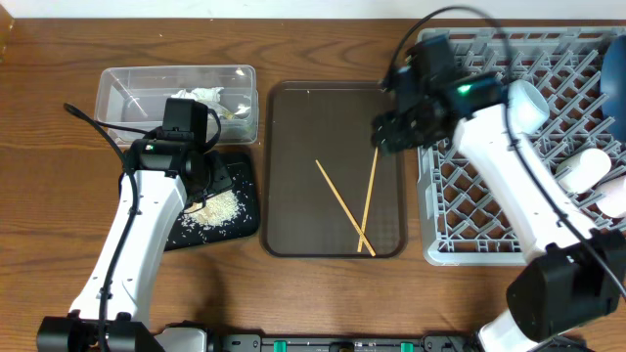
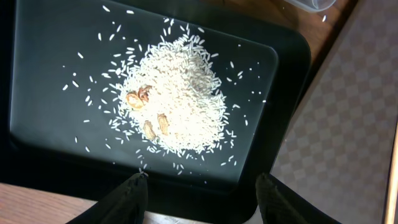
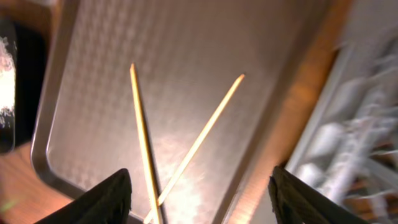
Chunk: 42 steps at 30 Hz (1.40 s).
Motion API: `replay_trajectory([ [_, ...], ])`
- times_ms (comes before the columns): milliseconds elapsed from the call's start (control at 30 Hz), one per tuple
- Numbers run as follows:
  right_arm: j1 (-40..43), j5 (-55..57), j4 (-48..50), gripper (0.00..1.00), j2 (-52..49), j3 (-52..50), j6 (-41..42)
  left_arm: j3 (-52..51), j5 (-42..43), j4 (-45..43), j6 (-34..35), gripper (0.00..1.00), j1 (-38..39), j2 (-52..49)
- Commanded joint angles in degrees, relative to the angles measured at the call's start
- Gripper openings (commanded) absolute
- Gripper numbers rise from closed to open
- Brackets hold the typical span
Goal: Sort waste into correct bins and load items into the dishwasher rack
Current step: 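Lower the right gripper onto the chopsticks and grasp one, then carry the chopstick right and drop it into the dish rack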
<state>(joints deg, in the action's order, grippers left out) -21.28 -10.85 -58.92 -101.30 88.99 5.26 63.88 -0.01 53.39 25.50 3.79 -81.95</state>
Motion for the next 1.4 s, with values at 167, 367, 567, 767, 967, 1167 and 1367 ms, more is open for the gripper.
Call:
replay_trajectory([
  [167, -9.62, 0.55, 8.98, 0.62, -0.28, -12.61, 4.11, 0.09, -0.66, 0.11, 0.15, 0.59, -0.24, -0.04],
  [367, -16.31, 9.35, 16.28, 0.62, -0.39, -19.52, 2.4, 0.09, -0.66, 0.13, 0.13, 0.59, -0.24, -0.04],
  [567, -19.45, 13.42, 21.03, 0.61, -1.77, -24.59, 4.57, 0.09, -0.66, 0.11, 0.13, 0.59, -0.24, -0.04],
  [767, -20.13, 13.29, 22.12, 0.57, -4.52, -26.14, 4.98, 0.09, -0.66, 0.11, 0.15, 0.59, -0.24, -0.04],
  [967, -20.37, 13.22, 22.4, 0.51, -7.15, -26.14, 4.98, 0.09, -0.66, 0.11, 0.15, 0.59, -0.24, -0.04],
  [1167, -20.41, 13.22, 22.95, 0.36, -7.89, -26.14, 5.01, 0.09, -0.66, 0.11, 0.15, 0.59, -0.24, -0.04],
  [1367, -20.41, 12.52, 23.19, 0.15, -7.87, -25.99, 5.03, 0.09, -0.66, 0.13, 0.15, 0.59, -0.24, -0.04],
])
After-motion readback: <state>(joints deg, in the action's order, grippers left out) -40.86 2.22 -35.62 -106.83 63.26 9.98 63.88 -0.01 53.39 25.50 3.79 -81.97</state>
